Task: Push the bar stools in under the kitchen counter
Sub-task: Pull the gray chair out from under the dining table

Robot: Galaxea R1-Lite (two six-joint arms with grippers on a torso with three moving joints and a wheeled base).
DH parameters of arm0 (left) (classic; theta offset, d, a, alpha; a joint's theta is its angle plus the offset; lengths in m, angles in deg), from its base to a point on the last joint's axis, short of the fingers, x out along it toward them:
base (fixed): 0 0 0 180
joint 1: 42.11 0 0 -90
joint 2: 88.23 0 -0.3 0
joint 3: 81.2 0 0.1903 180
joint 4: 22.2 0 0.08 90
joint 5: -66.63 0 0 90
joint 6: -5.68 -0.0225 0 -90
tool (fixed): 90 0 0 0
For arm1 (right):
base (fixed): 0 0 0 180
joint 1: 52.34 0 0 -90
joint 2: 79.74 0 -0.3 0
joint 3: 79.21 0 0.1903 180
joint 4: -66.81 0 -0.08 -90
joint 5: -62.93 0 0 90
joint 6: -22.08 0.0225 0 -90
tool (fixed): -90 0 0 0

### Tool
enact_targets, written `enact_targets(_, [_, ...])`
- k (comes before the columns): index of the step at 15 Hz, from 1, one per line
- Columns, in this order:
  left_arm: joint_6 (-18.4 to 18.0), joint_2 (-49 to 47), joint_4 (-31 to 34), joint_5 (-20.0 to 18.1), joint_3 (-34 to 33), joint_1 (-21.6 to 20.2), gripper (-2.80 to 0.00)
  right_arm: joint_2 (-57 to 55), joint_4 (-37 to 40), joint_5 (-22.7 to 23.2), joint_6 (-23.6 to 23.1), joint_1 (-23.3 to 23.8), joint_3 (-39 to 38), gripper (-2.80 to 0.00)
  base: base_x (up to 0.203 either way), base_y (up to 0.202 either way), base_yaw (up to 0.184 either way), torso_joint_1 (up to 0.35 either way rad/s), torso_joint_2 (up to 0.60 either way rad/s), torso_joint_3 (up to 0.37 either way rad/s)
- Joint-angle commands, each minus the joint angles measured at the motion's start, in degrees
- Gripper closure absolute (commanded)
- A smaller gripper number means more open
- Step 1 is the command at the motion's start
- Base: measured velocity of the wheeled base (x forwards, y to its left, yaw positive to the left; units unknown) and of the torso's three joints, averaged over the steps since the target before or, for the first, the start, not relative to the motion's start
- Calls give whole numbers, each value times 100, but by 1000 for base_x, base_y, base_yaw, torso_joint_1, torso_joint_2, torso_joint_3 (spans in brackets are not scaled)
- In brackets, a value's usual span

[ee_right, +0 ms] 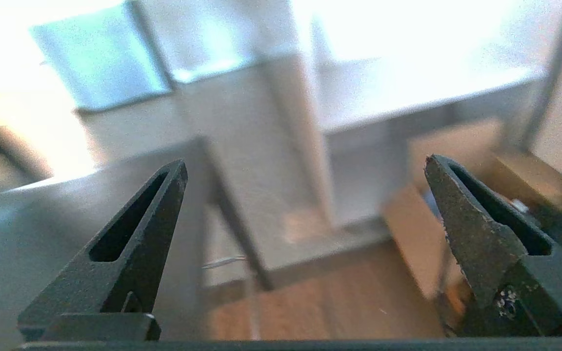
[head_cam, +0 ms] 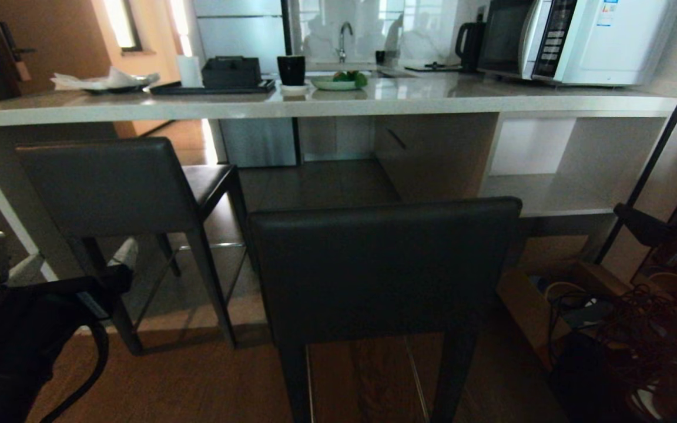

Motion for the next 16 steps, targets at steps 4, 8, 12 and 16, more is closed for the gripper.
enact_targets(4, [-316,1453,43,56,-424,-94,-280,2629,907,261,-277,-49,-631,-280,0,0,0,0,0,0])
enact_targets(8, [-819,2147,591,-20,-451,-1124,-280,4644,3512,528,-353,-53,-279,-280,0,0,0,0,0,0])
enact_targets(12, [-1133,3075,722,-520,-432,-1769,-280,5668,4800,747,-394,-54,101,-280,0,0,0,0,0,0])
enact_targets(16, [-1527,5095,2949,-852,68,-1795,-280,5813,4970,700,-422,-54,289,-280,0,0,0,0,0,0])
